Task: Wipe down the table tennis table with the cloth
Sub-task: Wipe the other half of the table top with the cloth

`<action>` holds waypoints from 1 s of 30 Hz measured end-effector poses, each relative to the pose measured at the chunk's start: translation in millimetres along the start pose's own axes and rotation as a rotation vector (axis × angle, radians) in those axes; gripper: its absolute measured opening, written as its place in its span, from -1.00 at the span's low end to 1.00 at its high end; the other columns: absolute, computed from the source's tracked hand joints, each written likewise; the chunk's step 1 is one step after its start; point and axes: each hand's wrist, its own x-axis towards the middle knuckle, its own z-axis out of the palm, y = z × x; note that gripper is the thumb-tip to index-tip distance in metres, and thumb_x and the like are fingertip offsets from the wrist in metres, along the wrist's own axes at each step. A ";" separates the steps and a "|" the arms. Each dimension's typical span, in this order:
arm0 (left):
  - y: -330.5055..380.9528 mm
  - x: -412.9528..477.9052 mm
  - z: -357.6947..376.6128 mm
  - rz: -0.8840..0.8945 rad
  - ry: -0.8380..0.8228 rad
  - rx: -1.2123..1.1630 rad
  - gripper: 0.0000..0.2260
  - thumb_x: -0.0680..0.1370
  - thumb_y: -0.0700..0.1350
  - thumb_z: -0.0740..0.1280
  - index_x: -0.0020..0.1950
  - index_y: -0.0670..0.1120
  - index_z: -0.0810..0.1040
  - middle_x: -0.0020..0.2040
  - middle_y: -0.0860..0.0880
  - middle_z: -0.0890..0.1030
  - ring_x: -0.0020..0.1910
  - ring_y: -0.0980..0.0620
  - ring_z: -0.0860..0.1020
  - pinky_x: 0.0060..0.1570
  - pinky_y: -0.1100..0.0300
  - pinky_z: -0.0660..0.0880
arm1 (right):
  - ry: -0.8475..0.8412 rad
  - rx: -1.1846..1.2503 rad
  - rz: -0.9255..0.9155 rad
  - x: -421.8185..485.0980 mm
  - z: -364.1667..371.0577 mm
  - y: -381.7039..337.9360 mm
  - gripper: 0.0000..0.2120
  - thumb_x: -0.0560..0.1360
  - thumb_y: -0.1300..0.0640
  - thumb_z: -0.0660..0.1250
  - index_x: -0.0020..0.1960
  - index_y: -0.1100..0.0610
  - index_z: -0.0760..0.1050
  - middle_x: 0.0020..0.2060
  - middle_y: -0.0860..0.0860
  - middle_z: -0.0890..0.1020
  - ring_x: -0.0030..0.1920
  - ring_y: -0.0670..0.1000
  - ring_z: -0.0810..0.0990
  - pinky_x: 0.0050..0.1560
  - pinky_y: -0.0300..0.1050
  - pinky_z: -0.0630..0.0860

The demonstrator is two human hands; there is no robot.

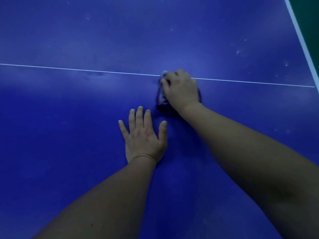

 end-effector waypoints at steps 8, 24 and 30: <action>-1.5 1.9 0.5 0.009 -0.021 -0.002 -0.23 0.56 0.37 -0.28 0.60 -0.04 0.19 0.64 -0.01 0.07 0.62 -0.01 -0.12 0.53 -0.20 -0.28 | 0.037 -0.086 0.194 6.7 1.6 -11.2 -0.70 0.65 -0.03 0.10 0.21 0.05 0.52 0.18 0.08 0.53 0.20 0.16 0.49 0.11 0.07 0.38; 0.2 3.2 -2.2 0.001 -0.068 0.024 -0.24 0.56 0.39 -0.21 0.60 -0.04 0.17 0.64 -0.01 0.05 0.62 -0.02 -0.14 0.53 -0.23 -0.27 | 0.072 -0.029 0.127 -64.7 -33.0 74.8 -0.77 0.61 -0.02 0.28 0.05 0.10 0.62 0.05 0.11 0.57 0.10 0.21 0.51 0.14 0.13 0.36; -0.6 3.4 -1.5 -0.009 -0.049 0.015 -0.24 0.56 0.39 -0.22 0.60 -0.04 0.19 0.64 -0.02 0.07 0.62 -0.03 -0.13 0.53 -0.25 -0.25 | 0.059 -0.020 0.172 -70.3 -43.4 113.0 -0.65 0.64 0.00 0.29 0.37 0.10 0.52 0.41 0.13 0.45 0.48 0.19 0.32 0.54 0.29 -0.04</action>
